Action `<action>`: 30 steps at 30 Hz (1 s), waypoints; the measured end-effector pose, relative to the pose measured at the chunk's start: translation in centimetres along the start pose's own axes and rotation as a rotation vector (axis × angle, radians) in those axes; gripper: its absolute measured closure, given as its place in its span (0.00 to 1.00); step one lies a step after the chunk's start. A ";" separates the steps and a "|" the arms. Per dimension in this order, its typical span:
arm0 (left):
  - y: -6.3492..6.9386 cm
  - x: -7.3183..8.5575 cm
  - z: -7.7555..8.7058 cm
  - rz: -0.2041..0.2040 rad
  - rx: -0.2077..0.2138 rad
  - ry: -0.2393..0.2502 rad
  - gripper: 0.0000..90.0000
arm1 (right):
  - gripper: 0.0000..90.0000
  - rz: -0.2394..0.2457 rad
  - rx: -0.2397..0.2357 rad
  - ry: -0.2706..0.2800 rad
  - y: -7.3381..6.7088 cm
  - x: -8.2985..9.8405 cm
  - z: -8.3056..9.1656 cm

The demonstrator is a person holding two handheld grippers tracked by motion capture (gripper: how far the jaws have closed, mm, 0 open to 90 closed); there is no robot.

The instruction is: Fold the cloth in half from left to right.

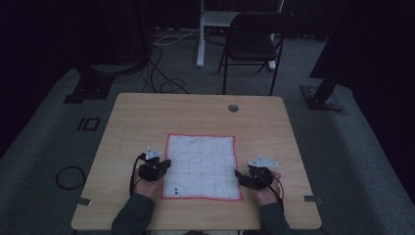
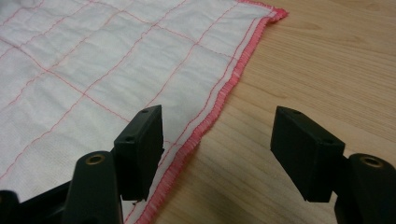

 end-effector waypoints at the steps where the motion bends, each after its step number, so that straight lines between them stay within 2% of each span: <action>1: 0.0 0.0 0.0 0.000 0.000 0.000 0.98 | 0.38 0.000 0.000 -0.001 0.0 0.0 0.0; 2: 0.4 -0.5 0.3 -0.014 0.011 0.011 0.98 | 0.38 0.000 0.001 -0.001 0.0 0.0 0.0; 4: 0.4 -0.5 0.3 -0.014 0.011 0.011 0.98 | 0.38 -0.001 0.001 -0.002 0.1 0.0 0.0; 6: 1.6 -1.7 0.7 -0.041 0.038 0.030 0.98 | 0.38 -0.006 0.003 -0.004 0.2 0.1 -0.1; 8: 1.8 -1.8 0.8 -0.048 0.041 0.032 0.98 | 0.38 -0.006 0.003 -0.005 0.2 0.1 -0.1; 11: 3.0 -2.7 1.1 -0.076 0.063 0.042 0.98 | 0.38 -0.007 0.006 -0.006 0.3 0.2 -0.1; 14: 3.6 -3.2 1.2 -0.093 0.070 0.049 0.98 | 0.38 -0.009 0.005 -0.008 0.3 0.2 -0.1; 17: 4.7 -4.1 1.3 -0.123 0.104 0.046 0.98 | 0.38 -0.010 0.006 -0.014 0.4 0.3 -0.2; 23: 6.0 -5.2 1.3 -0.142 0.143 0.050 0.98 | 0.38 -0.009 0.006 -0.014 0.4 0.3 -0.2; 30: 7.1 -5.9 1.0 -0.163 0.158 0.045 0.99 | 0.38 -0.011 0.005 -0.019 0.5 0.4 -0.2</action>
Point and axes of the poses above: each handheld gripper's, and its own axes: z roughly backward along the jaws, x roughly out of its underside, y roughly to its right, the point moved 7 cm from there along -z, roughly forward along the jaws, and after that the axes turned 9 degrees about -y, right-handed, at the moved point
